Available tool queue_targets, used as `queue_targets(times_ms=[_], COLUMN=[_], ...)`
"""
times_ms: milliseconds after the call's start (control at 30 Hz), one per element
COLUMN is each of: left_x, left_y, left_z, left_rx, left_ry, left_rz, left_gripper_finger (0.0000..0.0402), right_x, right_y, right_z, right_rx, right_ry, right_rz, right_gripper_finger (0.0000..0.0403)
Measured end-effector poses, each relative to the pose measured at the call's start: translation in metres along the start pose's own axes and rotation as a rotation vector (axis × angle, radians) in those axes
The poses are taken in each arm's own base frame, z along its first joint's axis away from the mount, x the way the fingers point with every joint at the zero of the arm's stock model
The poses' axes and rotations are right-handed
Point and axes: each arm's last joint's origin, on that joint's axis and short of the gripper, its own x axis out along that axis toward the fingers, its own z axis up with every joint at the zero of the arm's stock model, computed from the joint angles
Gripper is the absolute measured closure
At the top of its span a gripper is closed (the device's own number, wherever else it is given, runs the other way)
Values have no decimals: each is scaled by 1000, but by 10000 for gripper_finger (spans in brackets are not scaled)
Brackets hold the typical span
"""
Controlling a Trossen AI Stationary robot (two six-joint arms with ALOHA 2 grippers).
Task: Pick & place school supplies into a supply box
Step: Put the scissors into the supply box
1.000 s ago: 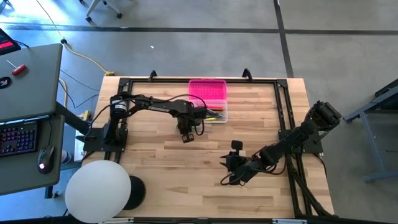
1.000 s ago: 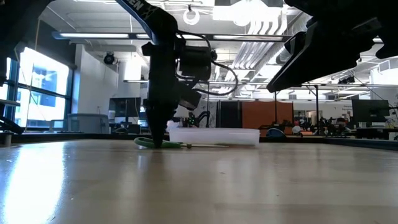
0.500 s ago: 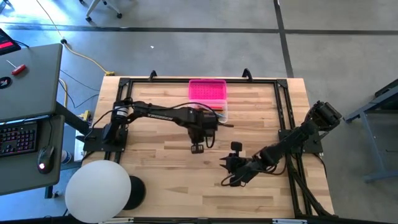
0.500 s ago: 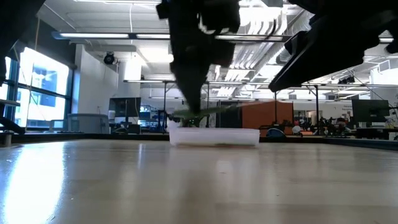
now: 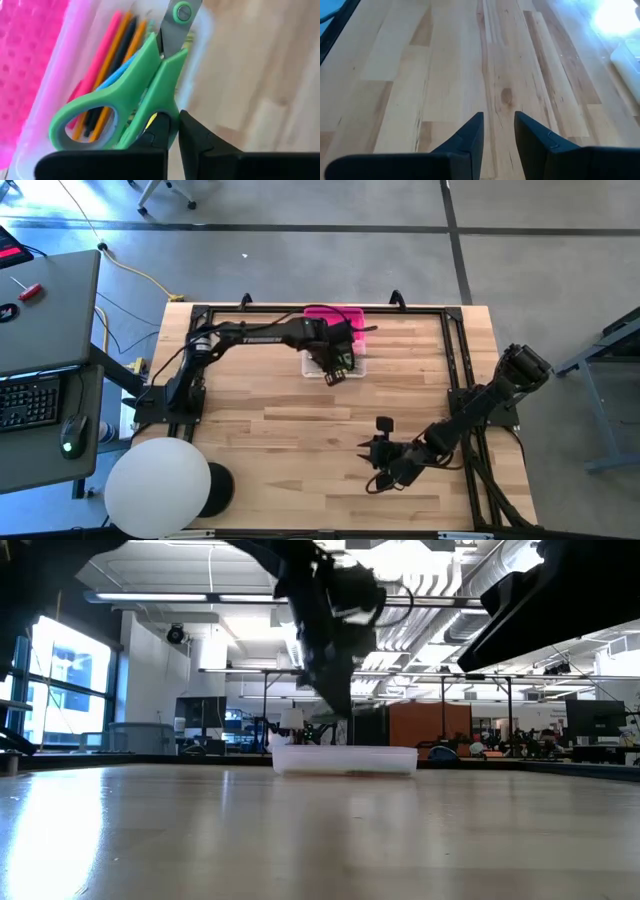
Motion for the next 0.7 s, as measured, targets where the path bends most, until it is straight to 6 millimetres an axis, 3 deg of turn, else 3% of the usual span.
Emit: queue_targets(times_ms=[133,333,700], left_x=[20,42,33], left_y=[12,15,15], left_z=[-5,-12,-12], left_rx=[-23,-7,16], left_ry=[73,148,146], left_rz=[16,101,118], left_gripper_finger=[340,309,241], right_x=[-3,-4,-4], right_y=[3,4,-1], right_z=[-2,-3,-8], right_rx=[-7,-26,-96], right_ry=[-3,-1,23], right_rz=[-3,-13,-91], right_gripper_finger=[315,315,315])
